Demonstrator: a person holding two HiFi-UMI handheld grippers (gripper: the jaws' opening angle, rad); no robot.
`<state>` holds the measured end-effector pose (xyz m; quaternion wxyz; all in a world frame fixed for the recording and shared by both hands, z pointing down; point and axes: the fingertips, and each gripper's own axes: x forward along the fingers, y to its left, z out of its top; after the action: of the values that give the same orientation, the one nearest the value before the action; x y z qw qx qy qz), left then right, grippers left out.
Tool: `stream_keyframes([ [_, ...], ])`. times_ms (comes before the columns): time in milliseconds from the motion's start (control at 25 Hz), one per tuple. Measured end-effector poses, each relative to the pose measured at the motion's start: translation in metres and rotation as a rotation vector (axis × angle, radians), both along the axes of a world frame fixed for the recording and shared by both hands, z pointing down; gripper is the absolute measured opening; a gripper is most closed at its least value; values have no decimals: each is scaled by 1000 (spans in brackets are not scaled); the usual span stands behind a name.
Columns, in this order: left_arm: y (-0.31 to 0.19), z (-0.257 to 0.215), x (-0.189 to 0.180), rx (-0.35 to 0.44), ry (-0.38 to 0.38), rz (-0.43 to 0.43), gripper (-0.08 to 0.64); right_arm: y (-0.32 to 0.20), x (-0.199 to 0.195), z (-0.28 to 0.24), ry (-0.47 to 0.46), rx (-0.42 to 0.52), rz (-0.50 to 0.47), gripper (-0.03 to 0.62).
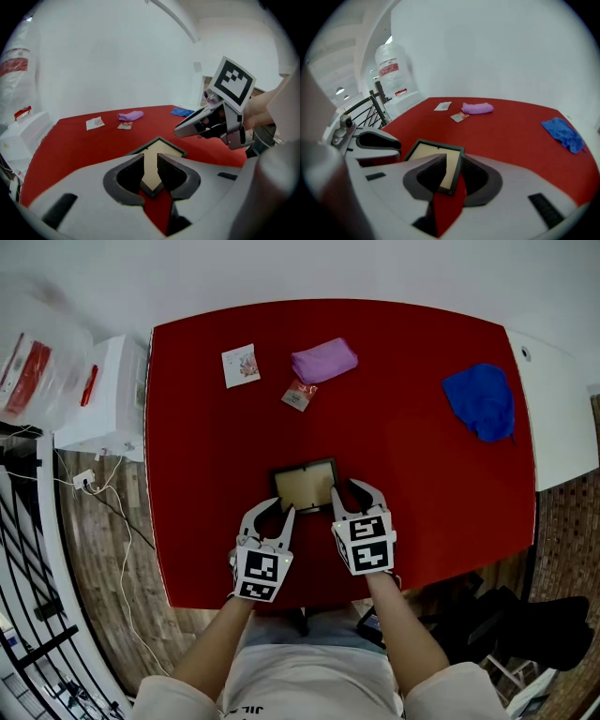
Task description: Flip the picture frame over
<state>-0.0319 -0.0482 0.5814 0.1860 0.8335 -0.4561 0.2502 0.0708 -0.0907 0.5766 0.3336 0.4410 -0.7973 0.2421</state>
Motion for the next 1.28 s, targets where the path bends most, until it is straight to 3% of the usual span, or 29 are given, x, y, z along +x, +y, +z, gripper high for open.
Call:
stream_keyframes([
  [200,26,-79,-20,29,84,-82,29,31,-4,-73,-45,121,-20,76],
  [240,34,-93,-24,28,96,-105,9,38,-4,-88,-50,141,-17,51],
  [320,52,-116,-30,15,117,-149,6,52,-4,-117,-60,176,-8,9],
  [520,79,-156,-36,50,139,-211,6,91,-28,-165,-135,215,-22,5],
  [720,81,-166,-33,75,157,-236,6,113,-49,-173,-200,198,-10,5],
  [1000,81,-173,-28,89,160,-213,6,116,-47,-172,-157,226,-20,3],
  [1280,79,-170,-24,80,157,-200,6,108,-38,-166,-173,216,15,3],
])
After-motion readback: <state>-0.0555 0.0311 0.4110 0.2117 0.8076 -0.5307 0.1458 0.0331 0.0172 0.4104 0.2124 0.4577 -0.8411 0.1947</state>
